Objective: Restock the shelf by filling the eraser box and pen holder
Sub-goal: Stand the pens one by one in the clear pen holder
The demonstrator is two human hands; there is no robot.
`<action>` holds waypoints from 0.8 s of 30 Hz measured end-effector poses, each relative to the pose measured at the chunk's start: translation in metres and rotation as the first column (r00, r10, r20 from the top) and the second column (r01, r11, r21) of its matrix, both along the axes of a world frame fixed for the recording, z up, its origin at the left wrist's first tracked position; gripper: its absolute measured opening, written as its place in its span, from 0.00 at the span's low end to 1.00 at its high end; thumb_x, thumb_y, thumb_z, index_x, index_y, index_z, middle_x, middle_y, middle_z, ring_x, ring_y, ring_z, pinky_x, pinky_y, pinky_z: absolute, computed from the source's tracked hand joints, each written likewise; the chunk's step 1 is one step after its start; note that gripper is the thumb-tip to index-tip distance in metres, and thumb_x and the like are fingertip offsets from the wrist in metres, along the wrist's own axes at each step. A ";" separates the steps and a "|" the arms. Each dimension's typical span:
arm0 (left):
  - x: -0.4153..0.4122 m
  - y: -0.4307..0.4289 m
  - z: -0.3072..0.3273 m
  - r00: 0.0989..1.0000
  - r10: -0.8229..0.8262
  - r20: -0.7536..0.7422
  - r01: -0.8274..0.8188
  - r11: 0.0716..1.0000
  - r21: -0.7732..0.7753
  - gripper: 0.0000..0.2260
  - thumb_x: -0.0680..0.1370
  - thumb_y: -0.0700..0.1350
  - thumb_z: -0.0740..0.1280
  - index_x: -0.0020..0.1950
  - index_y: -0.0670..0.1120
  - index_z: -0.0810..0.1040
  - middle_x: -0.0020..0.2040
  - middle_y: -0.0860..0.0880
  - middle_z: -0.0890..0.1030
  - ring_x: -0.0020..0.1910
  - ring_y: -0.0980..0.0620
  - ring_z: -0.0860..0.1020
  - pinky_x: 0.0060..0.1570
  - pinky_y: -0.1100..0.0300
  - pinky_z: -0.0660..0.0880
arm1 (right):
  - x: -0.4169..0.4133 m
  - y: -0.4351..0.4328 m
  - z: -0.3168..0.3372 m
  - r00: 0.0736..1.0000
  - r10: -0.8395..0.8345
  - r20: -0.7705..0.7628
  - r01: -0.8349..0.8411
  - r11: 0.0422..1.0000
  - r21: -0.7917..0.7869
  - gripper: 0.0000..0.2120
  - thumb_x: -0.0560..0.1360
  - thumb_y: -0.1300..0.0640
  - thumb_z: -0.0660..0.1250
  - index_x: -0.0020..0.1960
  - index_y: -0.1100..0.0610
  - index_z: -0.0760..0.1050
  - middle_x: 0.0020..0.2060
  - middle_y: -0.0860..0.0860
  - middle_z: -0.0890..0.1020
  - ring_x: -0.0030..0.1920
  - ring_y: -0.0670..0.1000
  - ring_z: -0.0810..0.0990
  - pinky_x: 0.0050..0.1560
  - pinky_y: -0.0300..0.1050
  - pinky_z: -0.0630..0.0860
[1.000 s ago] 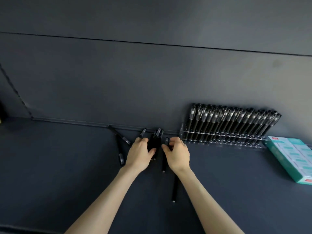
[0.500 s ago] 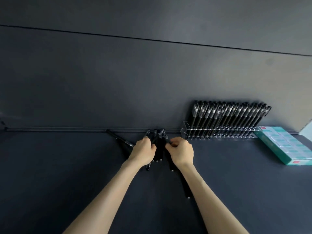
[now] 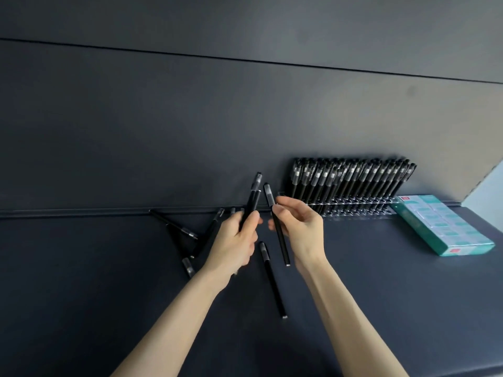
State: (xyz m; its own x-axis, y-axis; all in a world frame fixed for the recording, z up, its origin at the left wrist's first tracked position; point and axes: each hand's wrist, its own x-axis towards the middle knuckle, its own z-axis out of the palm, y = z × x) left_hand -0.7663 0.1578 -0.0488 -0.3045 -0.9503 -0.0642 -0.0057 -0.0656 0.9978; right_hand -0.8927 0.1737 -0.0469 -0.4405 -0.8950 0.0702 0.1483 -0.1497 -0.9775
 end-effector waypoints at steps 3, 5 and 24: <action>-0.022 0.013 0.003 1.000 -0.017 -0.010 0.017 1.000 -0.005 0.14 0.82 0.52 0.58 0.50 0.42 0.74 0.25 0.55 0.61 0.22 0.58 0.58 0.21 0.65 0.54 | -0.021 0.010 0.009 0.997 0.035 0.068 -0.032 0.999 -0.042 0.07 0.75 0.66 0.66 0.53 0.62 0.77 0.38 0.54 0.84 0.34 0.50 0.82 0.40 0.40 0.80; -0.040 0.020 0.004 1.000 0.010 -0.020 -0.010 1.000 -0.011 0.15 0.82 0.53 0.58 0.50 0.42 0.74 0.25 0.54 0.61 0.22 0.57 0.57 0.21 0.64 0.53 | -0.041 0.016 0.011 0.995 0.065 0.073 -0.062 0.997 -0.054 0.08 0.76 0.66 0.65 0.54 0.61 0.77 0.40 0.54 0.83 0.36 0.49 0.82 0.40 0.40 0.79; -0.197 0.056 -0.014 0.964 0.263 0.024 -0.261 0.963 -0.059 0.12 0.81 0.53 0.58 0.50 0.47 0.75 0.30 0.52 0.67 0.23 0.60 0.64 0.22 0.67 0.60 | -0.213 0.028 0.008 0.910 0.104 -0.402 -0.141 0.988 -0.063 0.05 0.76 0.58 0.67 0.50 0.58 0.79 0.39 0.50 0.82 0.37 0.40 0.77 0.42 0.29 0.72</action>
State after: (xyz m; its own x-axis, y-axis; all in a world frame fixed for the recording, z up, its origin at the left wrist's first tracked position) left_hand -0.9632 0.2142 -0.0628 -0.0430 -0.9990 -0.0158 -0.0270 -0.0146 0.9995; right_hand -1.1056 0.2018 -0.0392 -0.2470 -0.9222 0.2975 -0.2262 -0.2437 -0.9431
